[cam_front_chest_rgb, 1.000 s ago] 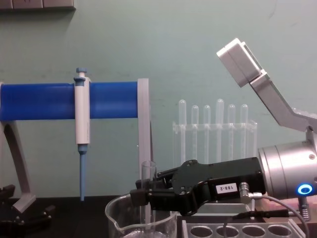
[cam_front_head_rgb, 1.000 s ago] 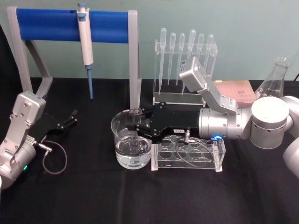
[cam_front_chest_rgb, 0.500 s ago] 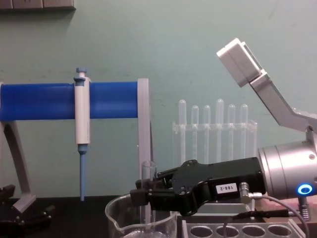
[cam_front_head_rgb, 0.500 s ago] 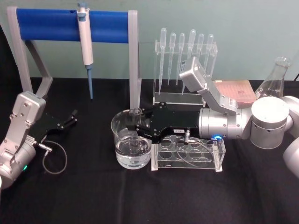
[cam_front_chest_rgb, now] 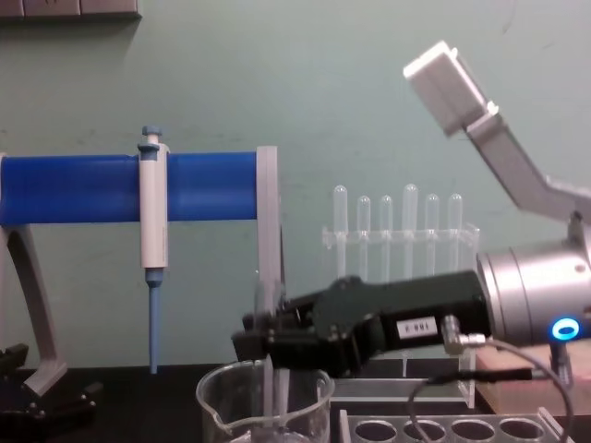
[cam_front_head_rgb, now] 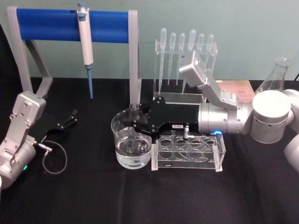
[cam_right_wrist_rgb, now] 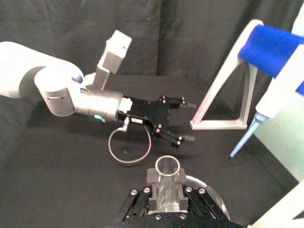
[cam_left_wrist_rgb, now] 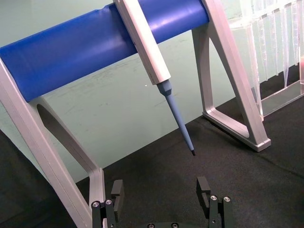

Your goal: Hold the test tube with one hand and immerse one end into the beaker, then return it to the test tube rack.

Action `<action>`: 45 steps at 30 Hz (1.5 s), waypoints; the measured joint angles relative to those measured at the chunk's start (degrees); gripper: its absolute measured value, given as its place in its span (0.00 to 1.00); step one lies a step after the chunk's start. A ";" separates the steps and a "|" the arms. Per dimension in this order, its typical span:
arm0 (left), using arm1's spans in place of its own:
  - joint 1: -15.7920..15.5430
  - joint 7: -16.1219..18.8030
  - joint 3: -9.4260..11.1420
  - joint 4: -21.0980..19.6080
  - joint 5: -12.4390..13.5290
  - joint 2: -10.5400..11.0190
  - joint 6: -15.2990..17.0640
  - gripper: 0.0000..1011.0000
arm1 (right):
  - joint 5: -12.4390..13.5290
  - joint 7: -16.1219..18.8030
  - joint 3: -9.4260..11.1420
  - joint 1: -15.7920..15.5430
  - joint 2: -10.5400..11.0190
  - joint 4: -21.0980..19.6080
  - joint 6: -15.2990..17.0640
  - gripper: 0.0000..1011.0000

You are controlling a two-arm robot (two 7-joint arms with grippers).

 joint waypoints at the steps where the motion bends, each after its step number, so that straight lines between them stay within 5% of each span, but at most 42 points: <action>1: 0.00 0.00 0.00 0.00 0.00 0.00 0.00 0.99 | 0.00 0.03 0.04 0.07 0.08 -0.32 0.13 0.24; 17: 0.00 0.00 0.00 0.00 0.00 0.00 0.00 0.99 | 0.01 -1.42 1.60 3.30 5.14 -12.68 6.77 0.24; 29: 0.00 0.00 0.00 0.00 0.00 0.00 0.00 0.99 | 4.67 -3.07 4.74 1.88 9.37 -19.37 8.06 0.24; 36: 0.00 0.00 0.00 0.00 0.00 0.00 0.00 0.99 | 7.25 -4.45 6.89 -0.33 13.50 -23.39 9.17 0.24; 45: 0.00 0.00 0.00 0.00 0.00 0.00 0.00 0.99 | 9.60 -7.08 10.47 -5.51 21.29 -30.46 10.03 0.24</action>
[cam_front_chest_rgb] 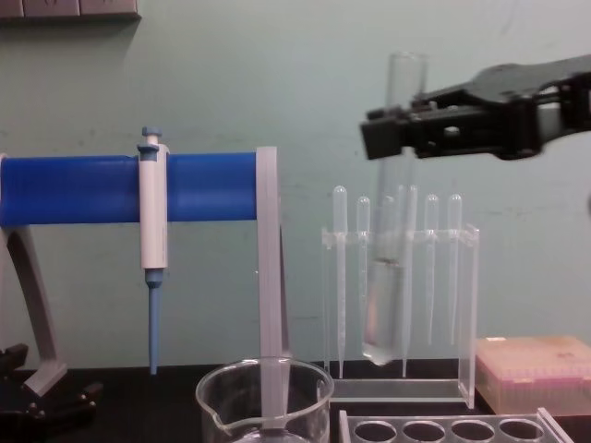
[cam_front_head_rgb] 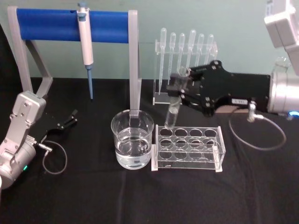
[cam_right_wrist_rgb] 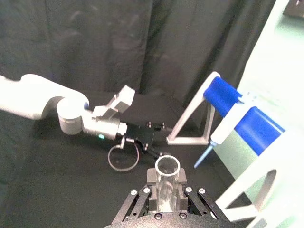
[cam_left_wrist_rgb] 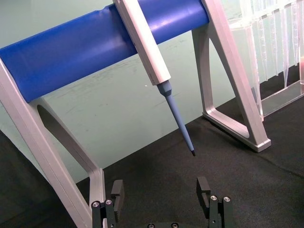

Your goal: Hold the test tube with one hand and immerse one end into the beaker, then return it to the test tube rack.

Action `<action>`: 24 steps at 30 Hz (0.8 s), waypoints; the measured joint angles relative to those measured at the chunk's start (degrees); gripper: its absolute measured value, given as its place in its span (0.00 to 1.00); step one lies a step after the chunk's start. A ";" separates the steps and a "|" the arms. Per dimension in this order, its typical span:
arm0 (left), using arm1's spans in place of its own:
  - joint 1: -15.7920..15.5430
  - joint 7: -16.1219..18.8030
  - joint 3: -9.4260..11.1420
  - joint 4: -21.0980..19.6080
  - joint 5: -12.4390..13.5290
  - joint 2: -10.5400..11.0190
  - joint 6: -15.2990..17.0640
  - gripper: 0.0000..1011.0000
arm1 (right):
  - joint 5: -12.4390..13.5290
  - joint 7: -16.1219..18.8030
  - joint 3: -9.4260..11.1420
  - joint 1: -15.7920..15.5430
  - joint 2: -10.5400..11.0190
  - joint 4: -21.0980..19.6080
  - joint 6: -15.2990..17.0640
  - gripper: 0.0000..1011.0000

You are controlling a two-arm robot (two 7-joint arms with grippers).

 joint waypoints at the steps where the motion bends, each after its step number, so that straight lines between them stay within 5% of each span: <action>1: 0.00 0.00 0.00 0.00 0.00 0.00 0.00 0.99 | -0.01 -0.28 0.24 -0.49 0.61 -0.57 0.07 0.24; 8: 0.00 0.00 0.00 0.00 0.00 0.00 0.00 0.99 | 0.05 -2.55 2.13 -4.34 3.58 -2.96 0.18 0.24; 24: 0.00 0.00 0.00 0.00 0.00 0.00 0.00 0.99 | -2.11 -5.15 3.99 -9.63 2.38 -0.34 -3.15 0.24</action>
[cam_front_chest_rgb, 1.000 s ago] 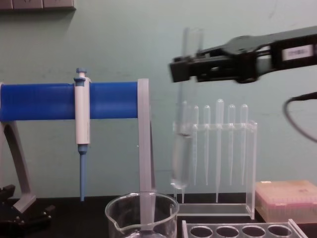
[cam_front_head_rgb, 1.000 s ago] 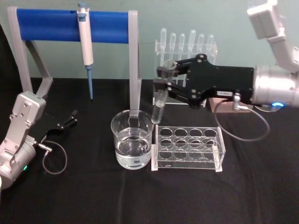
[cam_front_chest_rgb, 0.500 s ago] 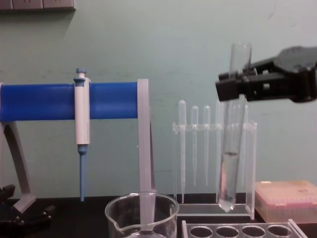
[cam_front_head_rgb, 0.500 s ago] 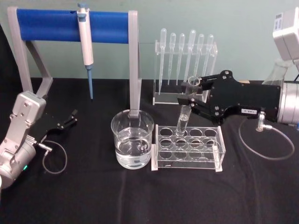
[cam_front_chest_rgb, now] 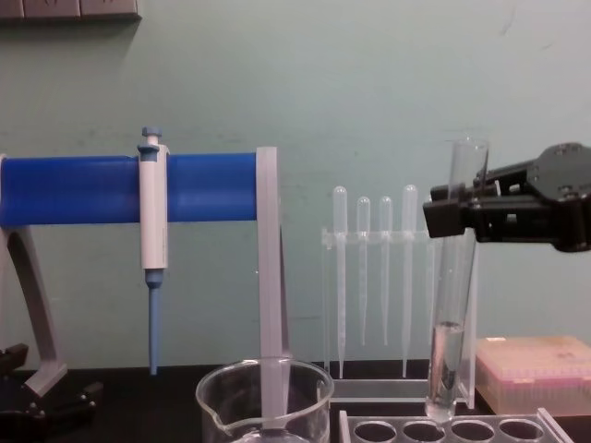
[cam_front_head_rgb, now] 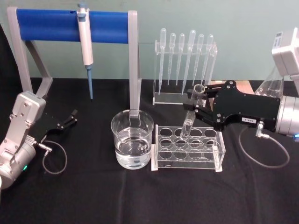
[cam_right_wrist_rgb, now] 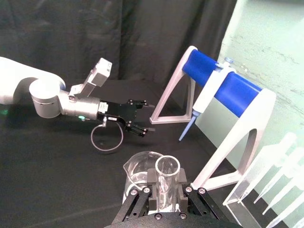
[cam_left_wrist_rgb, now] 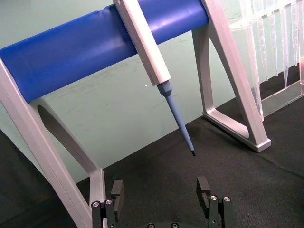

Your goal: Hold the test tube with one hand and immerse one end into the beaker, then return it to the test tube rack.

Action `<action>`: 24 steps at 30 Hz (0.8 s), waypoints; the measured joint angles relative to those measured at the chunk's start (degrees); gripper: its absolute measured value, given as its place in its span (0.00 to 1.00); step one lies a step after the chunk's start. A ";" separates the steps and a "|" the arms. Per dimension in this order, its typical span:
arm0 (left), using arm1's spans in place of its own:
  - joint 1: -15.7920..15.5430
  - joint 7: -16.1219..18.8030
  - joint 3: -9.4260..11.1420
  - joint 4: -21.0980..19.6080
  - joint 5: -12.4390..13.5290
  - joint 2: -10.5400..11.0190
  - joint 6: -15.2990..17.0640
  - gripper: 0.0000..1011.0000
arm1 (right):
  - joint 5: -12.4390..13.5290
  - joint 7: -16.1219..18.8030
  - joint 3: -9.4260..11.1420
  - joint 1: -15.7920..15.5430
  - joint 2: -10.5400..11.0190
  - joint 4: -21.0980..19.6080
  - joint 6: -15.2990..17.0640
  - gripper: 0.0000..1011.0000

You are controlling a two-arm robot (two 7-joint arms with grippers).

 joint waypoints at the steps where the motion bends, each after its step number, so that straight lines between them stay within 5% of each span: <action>1: 0.00 0.00 0.00 0.00 0.00 0.00 0.00 0.99 | -0.08 -0.10 0.07 -0.22 -0.13 0.12 -0.14 0.24; 24: 0.00 0.00 0.00 0.00 0.00 0.00 0.00 0.99 | -1.69 0.71 0.68 -2.14 -3.68 4.52 -0.42 0.24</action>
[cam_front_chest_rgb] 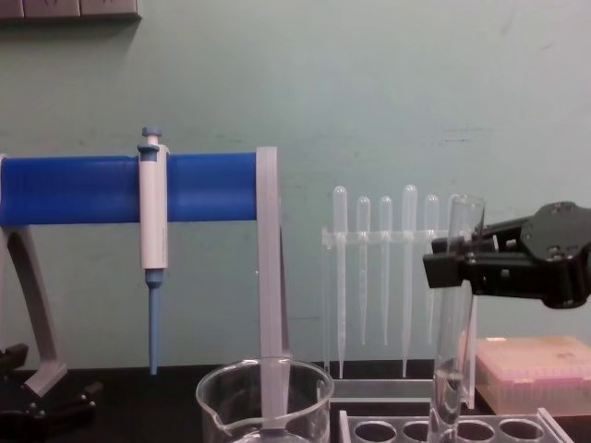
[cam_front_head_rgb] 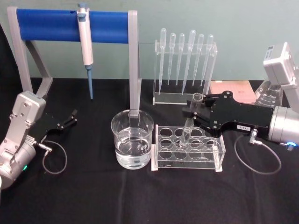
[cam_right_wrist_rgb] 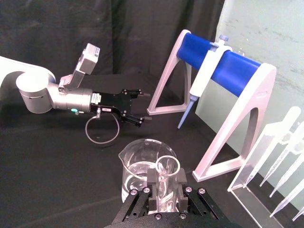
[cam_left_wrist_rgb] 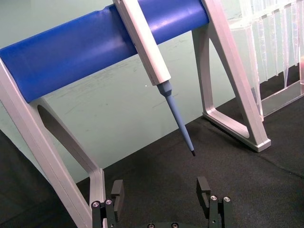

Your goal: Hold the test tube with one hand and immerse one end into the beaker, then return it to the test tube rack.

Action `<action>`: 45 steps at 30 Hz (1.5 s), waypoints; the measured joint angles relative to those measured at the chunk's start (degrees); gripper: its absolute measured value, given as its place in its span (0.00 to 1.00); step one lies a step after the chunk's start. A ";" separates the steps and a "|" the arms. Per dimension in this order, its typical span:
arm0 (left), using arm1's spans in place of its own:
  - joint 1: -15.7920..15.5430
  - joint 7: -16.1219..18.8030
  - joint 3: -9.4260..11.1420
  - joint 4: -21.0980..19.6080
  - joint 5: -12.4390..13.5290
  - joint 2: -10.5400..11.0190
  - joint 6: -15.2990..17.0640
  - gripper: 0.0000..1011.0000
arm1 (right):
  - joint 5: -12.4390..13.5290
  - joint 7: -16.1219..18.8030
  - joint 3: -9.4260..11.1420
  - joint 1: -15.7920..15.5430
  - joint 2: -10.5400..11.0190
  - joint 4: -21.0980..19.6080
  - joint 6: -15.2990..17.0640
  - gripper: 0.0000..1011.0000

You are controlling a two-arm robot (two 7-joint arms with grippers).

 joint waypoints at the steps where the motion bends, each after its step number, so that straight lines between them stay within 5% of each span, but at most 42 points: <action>1: 0.00 0.00 0.00 0.00 0.00 0.00 0.00 0.99 | -0.04 0.02 0.00 -0.05 -0.06 0.11 0.01 0.24; 45: 0.00 0.00 0.00 0.00 0.00 0.00 0.00 0.99 | -3.67 0.95 -0.78 -2.19 -4.52 7.26 -3.52 0.24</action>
